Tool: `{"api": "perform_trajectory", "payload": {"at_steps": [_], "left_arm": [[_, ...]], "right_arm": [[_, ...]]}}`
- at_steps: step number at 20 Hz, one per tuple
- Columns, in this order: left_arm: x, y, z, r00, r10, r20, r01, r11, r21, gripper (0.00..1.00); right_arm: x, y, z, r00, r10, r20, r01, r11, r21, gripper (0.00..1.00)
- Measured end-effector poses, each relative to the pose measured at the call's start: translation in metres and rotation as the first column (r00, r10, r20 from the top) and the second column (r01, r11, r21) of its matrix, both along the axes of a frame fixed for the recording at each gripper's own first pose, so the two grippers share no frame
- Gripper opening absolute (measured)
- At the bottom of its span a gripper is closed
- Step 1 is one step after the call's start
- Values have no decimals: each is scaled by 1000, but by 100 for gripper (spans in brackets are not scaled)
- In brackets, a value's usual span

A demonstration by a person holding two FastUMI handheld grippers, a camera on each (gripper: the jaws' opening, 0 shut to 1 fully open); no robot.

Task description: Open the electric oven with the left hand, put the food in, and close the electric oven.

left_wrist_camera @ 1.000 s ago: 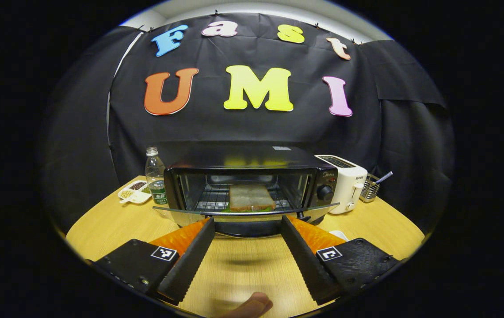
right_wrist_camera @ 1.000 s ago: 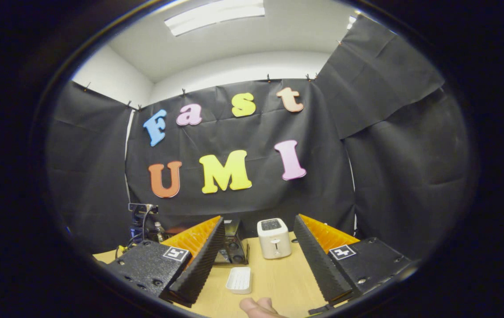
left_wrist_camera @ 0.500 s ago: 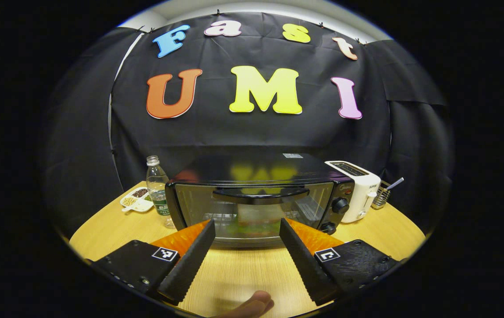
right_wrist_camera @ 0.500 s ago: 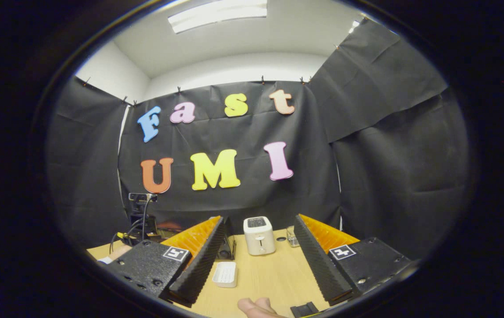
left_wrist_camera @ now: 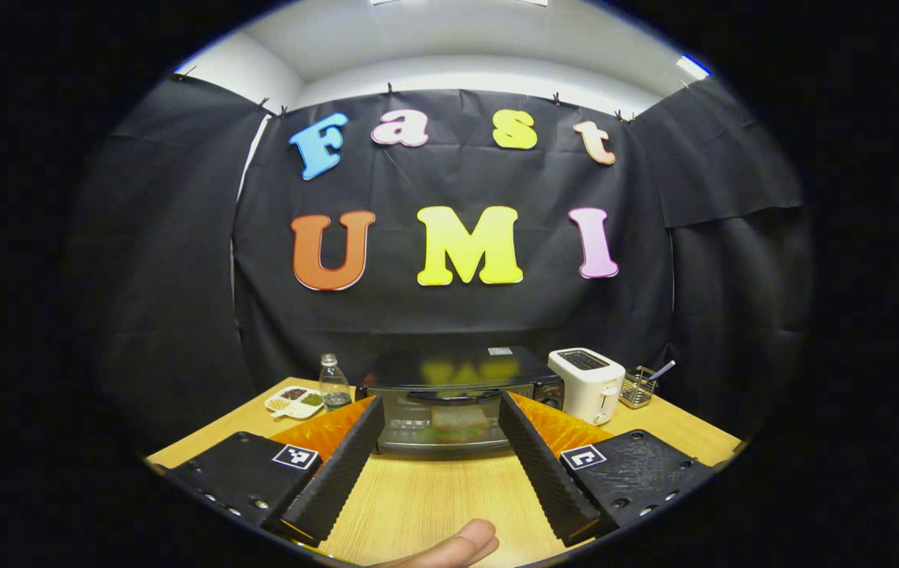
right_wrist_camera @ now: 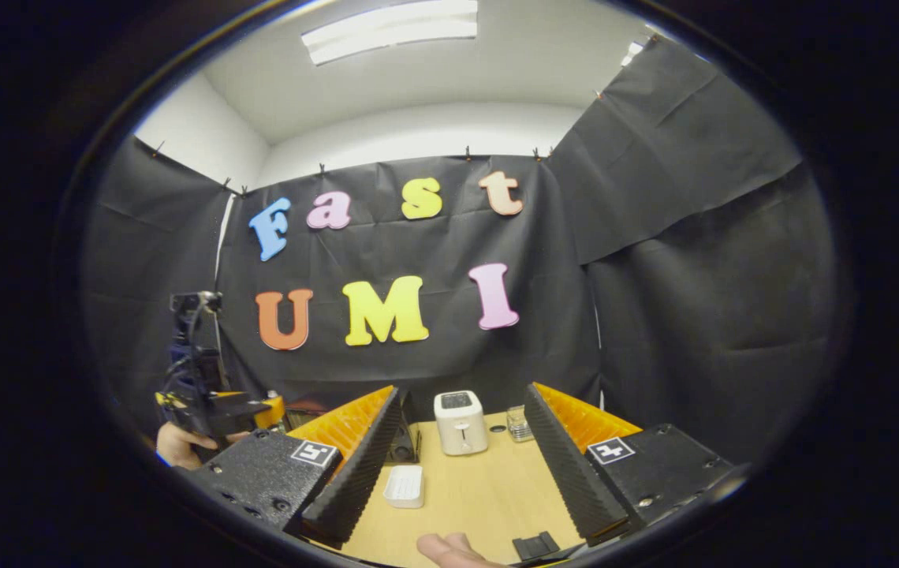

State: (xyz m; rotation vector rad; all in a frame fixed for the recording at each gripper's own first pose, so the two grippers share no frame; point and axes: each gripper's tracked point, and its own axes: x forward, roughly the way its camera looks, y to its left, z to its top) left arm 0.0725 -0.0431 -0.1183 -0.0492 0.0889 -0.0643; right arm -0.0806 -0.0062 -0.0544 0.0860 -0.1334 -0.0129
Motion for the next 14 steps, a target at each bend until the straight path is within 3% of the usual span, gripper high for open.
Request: {"api": "perform_trajectory", "payload": {"at_steps": [1, 2, 7, 8, 13, 14], "left_arm": [[-16, 0, 10, 1000, 1, 14, -1, 1000, 0, 96], [-30, 1, 18, 1000, -2, 24, 2, 1000, 4, 96], [-102, 6, 50, 996, 7, 90, -6, 1000, -9, 95], [-115, 6, 47, 996, 14, 85, -13, 1000, -7, 96], [-159, 14, 44, 994, 53, 97, -57, 998, 33, 96], [-161, 11, 48, 993, 44, 107, -47, 999, 26, 96]], "right_arm": [[-5, -4, 2, 1000, -10, 0, 10, 1000, -3, 89], [-9, -6, 3, 1000, -16, 0, 16, 1000, -7, 100], [-21, -19, 6, 999, -38, -5, 38, 999, -10, 100], [-22, -17, 8, 999, -32, -1, 32, 999, -13, 89], [-27, -20, 12, 999, -31, 20, 32, 999, -37, 89], [-28, -18, 12, 999, -25, 21, 26, 999, -38, 100]]}}
